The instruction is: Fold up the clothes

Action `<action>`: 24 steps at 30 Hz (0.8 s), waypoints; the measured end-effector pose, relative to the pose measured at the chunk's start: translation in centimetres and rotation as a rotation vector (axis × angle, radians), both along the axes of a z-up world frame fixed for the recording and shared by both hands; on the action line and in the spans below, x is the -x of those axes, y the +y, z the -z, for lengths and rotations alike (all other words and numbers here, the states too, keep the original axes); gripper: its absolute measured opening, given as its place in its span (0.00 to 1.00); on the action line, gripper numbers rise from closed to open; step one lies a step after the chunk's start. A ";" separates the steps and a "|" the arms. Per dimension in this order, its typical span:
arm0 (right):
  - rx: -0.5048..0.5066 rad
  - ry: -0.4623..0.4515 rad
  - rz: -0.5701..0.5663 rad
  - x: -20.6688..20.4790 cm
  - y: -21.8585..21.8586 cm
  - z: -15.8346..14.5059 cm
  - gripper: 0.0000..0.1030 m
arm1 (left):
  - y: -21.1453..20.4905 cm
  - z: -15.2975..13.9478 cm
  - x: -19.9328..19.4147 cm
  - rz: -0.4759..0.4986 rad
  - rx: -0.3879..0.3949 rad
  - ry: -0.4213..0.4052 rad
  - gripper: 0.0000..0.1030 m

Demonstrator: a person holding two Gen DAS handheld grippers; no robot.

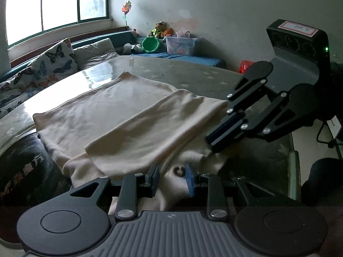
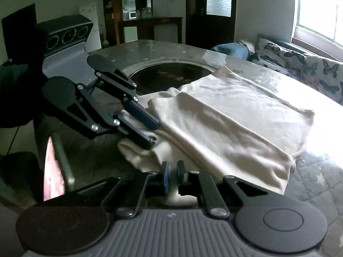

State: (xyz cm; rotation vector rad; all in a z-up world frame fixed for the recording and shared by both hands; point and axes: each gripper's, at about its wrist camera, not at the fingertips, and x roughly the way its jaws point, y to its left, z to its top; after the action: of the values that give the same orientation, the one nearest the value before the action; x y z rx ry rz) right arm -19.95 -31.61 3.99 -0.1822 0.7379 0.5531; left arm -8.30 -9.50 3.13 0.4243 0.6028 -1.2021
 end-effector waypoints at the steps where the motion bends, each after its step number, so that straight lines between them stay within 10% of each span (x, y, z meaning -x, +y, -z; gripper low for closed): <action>1: 0.000 -0.004 0.005 0.2 -0.3 -0.3 0.08 | 0.4 -0.1 0.0 -0.006 0.003 -0.003 0.29; 5: 0.067 -0.049 0.017 1.4 -1.2 -1.5 0.31 | 2.3 -1.1 0.1 -0.027 0.004 -0.042 0.29; 15: 0.279 -0.102 -0.045 2.2 0.0 0.8 0.43 | 3.5 0.2 2.7 0.043 -0.092 -0.189 0.29; 24: 0.270 -0.155 -0.061 1.3 1.1 1.5 0.21 | 2.0 1.0 3.0 0.044 -0.054 -0.225 0.24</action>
State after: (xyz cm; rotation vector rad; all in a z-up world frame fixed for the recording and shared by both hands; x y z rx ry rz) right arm -21.24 -30.46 2.49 -0.4947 0.6556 0.4900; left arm -11.34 -7.47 2.10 0.6123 0.4348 -1.1621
